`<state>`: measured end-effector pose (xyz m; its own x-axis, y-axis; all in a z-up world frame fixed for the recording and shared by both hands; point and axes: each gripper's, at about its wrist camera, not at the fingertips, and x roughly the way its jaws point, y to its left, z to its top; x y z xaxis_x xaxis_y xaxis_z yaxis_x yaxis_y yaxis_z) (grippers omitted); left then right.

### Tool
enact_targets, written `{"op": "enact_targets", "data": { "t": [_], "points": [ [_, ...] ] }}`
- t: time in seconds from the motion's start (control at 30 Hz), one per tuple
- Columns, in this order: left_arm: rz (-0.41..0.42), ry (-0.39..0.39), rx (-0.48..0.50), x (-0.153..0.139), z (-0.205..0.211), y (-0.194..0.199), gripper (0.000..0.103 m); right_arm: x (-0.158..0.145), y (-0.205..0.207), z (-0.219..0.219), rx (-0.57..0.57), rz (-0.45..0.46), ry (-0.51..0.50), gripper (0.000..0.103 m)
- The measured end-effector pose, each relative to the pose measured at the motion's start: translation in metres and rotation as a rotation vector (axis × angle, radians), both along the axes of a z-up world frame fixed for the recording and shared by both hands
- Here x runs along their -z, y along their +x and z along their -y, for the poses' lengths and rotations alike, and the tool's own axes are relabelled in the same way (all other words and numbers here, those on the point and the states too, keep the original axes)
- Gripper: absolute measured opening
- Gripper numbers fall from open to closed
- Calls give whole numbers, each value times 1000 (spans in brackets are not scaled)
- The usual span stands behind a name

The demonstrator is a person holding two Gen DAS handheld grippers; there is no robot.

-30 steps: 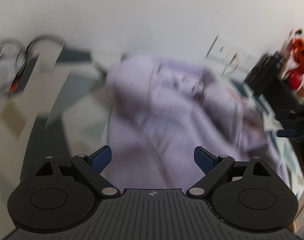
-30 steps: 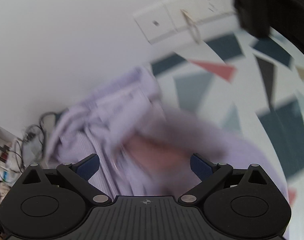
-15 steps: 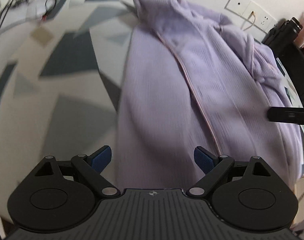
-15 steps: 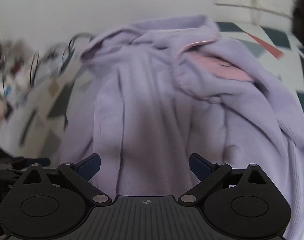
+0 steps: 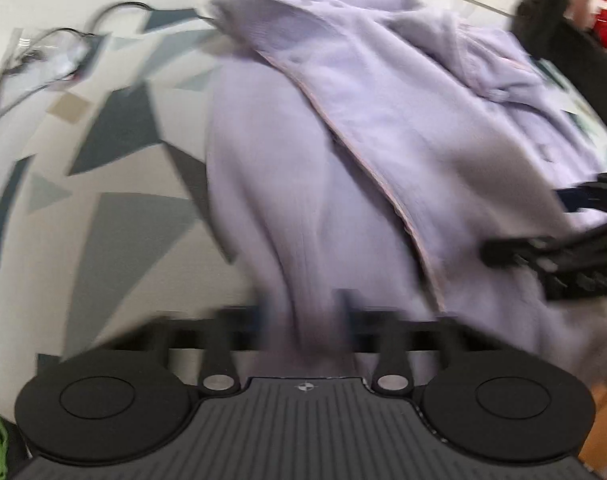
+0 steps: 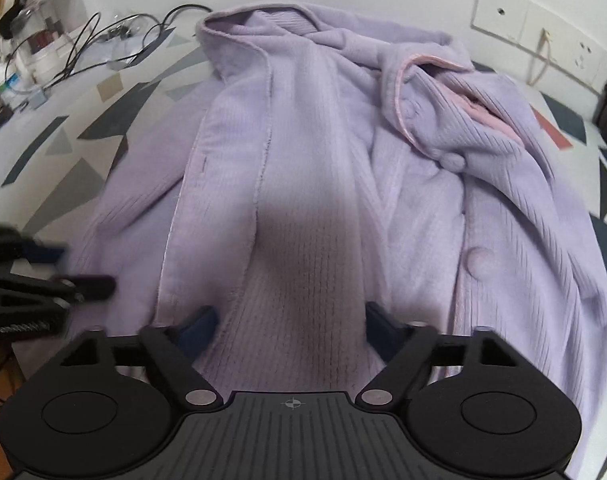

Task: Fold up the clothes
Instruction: 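Grasp the sweater front edge with the left gripper while the right gripper grasps the hem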

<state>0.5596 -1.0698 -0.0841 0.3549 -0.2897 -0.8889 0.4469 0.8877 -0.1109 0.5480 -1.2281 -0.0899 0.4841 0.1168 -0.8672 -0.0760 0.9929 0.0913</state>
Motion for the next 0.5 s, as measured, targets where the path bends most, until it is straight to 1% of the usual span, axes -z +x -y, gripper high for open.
{"op": "enact_targets", "data": {
  "t": [0.03, 0.07, 0.1, 0.13, 0.2, 0.23, 0.3, 0.33, 0.47, 0.5],
  "points": [
    [5, -15, 7, -5, -2, -1, 17, 0, 1, 3, 21, -7, 19, 45],
    [26, -25, 19, -11, -5, -3, 17, -2, 1, 7, 57, -12, 48, 40],
    [51, -34, 25, -18, -9, -5, 16, -4, 1, 11, 94, -17, 77, 29],
    [74, -50, 19, -27, -16, -6, 16, -9, 1, 14, 126, -17, 117, 22],
    [105, -109, -26, -48, -38, -1, 16, -19, -1, 18, 189, -18, 197, 16],
    [120, -146, -60, -59, -53, 2, 16, -26, -2, 17, 192, -14, 253, 15],
    [157, -211, -135, -85, -83, 14, 16, -44, -4, 7, 161, 18, 341, 15],
    [187, -227, -169, -96, -97, 20, 16, -52, -4, -1, 141, 38, 370, 15],
    [305, -236, -265, -131, -138, 49, 16, -75, 4, -19, 86, 90, 583, 15],
    [330, -234, -284, -138, -146, 58, 16, -78, 9, -26, 76, 97, 621, 15]
  ]
}}
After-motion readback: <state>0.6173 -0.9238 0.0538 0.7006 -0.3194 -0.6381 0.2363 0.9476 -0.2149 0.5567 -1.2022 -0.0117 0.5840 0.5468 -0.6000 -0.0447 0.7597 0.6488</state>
